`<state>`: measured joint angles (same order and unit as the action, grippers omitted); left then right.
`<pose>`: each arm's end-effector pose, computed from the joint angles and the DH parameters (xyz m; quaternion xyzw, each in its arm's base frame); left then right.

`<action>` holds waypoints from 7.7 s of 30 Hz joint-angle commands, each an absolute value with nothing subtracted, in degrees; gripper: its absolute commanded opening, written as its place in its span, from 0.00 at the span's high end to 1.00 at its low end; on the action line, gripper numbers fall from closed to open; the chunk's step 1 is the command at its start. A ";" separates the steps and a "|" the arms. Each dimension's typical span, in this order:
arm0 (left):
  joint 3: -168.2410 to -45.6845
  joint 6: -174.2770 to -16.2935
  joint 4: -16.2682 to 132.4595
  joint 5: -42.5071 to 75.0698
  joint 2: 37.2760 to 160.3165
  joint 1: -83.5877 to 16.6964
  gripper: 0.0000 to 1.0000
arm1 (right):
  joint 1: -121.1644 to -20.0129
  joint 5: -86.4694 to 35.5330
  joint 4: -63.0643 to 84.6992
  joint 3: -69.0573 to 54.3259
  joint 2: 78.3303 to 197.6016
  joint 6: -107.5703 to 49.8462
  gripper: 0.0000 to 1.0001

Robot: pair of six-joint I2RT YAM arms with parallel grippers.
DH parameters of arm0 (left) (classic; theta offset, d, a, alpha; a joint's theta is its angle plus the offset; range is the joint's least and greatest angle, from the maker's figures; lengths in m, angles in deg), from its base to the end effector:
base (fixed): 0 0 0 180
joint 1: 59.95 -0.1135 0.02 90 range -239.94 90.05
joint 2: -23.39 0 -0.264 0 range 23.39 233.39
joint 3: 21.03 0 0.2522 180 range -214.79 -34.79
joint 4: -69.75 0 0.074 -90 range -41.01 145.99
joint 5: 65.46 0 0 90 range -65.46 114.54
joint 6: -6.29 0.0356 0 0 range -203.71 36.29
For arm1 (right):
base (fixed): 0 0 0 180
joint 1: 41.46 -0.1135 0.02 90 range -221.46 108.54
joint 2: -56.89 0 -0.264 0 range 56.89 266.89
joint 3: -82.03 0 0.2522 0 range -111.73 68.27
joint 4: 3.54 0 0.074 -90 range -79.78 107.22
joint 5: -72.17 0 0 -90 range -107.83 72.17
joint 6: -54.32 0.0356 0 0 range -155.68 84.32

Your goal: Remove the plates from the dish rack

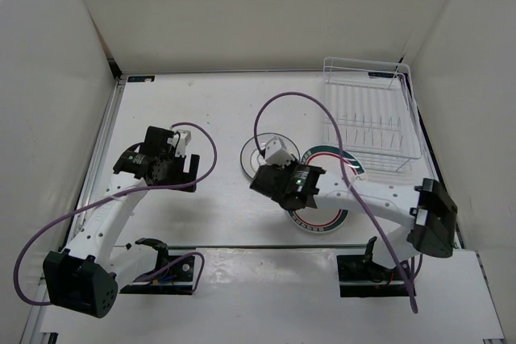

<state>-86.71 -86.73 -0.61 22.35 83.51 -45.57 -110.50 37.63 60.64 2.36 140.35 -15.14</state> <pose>0.1800 -0.0475 0.2677 0.1007 0.9705 -0.0514 0.2128 0.1264 0.2481 0.2718 -0.2758 0.8287 -0.2050 0.4418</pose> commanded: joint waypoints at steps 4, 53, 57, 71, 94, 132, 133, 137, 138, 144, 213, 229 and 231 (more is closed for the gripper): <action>-88.06 -86.96 -0.52 21.47 82.80 -45.71 0.00 | -115.02 43.60 69.36 -0.90 148.99 -0.88 1.00; -88.23 -86.96 -0.70 20.41 83.42 -45.71 0.00 | -118.89 33.77 59.27 2.79 149.61 0.45 0.52; -88.23 -86.87 -0.61 20.32 83.42 -45.62 0.00 | -118.72 30.26 54.71 4.28 145.50 -2.88 0.51; -88.23 -86.87 -0.70 20.15 82.98 -45.71 0.00 | -109.42 27.27 53.38 8.59 117.64 -8.42 0.10; -87.97 -86.69 -0.43 19.80 82.28 -45.62 0.00 | -55.63 -16.66 49.78 12.97 114.09 -7.03 0.10; -87.88 -86.61 -0.26 18.83 82.01 -45.71 0.00 | -32.32 -26.70 40.11 21.60 125.52 7.39 0.10; -88.05 -86.61 -0.26 19.00 81.93 -45.53 0.00 | -31.97 -26.70 39.93 21.86 125.79 7.56 0.10; -87.88 -86.61 -0.43 19.01 82.19 -45.71 0.00 | -29.96 -25.57 40.10 22.48 126.50 8.00 0.10; -87.88 -86.61 -0.43 19.01 82.10 -45.71 0.00 | -29.69 -25.21 40.02 22.39 126.58 7.92 0.10; -87.97 -86.61 -0.26 18.83 82.36 -45.71 0.00 | -26.62 -21.79 41.25 20.29 126.23 8.62 0.13; -88.85 -86.43 -1.14 17.34 85.18 -45.62 0.00 | -25.28 -40.67 28.68 17.56 126.93 -3.94 0.67; -88.67 -86.26 -1.22 17.33 84.65 -45.71 0.00 | -42.93 -35.06 27.71 14.66 133.44 -3.60 0.58; -88.67 -86.17 -1.14 17.25 84.82 -45.71 0.00 | -43.83 -34.27 28.24 14.22 133.61 -3.68 0.58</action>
<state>-86.74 -86.65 -1.00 18.04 85.56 -45.57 -42.04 -36.09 27.50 16.24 133.15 -3.08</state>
